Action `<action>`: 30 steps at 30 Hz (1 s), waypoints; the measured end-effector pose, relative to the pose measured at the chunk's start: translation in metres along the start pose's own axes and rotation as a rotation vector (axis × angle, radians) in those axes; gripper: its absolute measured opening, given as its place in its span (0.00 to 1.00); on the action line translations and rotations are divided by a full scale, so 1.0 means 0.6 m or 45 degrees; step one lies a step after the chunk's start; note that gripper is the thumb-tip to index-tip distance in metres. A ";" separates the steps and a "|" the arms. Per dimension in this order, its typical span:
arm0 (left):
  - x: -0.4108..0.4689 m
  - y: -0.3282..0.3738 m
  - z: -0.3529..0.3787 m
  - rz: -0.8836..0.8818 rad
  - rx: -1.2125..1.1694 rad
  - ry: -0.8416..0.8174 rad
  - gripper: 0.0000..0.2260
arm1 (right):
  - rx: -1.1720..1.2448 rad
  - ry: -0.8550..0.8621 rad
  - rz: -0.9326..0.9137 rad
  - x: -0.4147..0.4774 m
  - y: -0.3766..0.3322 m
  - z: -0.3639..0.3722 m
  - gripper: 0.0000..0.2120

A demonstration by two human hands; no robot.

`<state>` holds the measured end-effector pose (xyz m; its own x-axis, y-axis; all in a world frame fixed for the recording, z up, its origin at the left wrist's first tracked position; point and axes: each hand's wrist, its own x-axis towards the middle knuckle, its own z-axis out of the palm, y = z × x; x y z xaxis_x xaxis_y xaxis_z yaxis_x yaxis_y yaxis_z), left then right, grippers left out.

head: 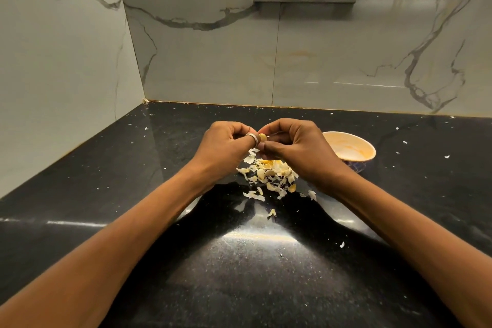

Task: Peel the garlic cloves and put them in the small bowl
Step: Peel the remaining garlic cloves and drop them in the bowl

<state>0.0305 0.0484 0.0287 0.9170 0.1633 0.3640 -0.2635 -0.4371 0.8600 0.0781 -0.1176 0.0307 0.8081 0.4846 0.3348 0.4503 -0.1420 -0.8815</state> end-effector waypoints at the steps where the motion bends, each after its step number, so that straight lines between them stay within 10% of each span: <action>1: 0.000 -0.001 -0.001 -0.011 0.007 0.002 0.07 | 0.052 -0.007 0.022 -0.001 -0.003 -0.001 0.10; 9: 0.004 -0.002 -0.004 -0.055 -0.041 0.026 0.08 | 0.429 -0.010 0.175 0.002 -0.010 -0.009 0.08; 30: 0.004 -0.005 0.000 0.068 0.001 0.053 0.03 | 0.247 0.001 0.175 0.001 -0.009 -0.007 0.06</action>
<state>0.0337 0.0505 0.0269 0.8884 0.1762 0.4239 -0.3116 -0.4467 0.8387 0.0778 -0.1200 0.0370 0.8570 0.4717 0.2076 0.2549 -0.0379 -0.9662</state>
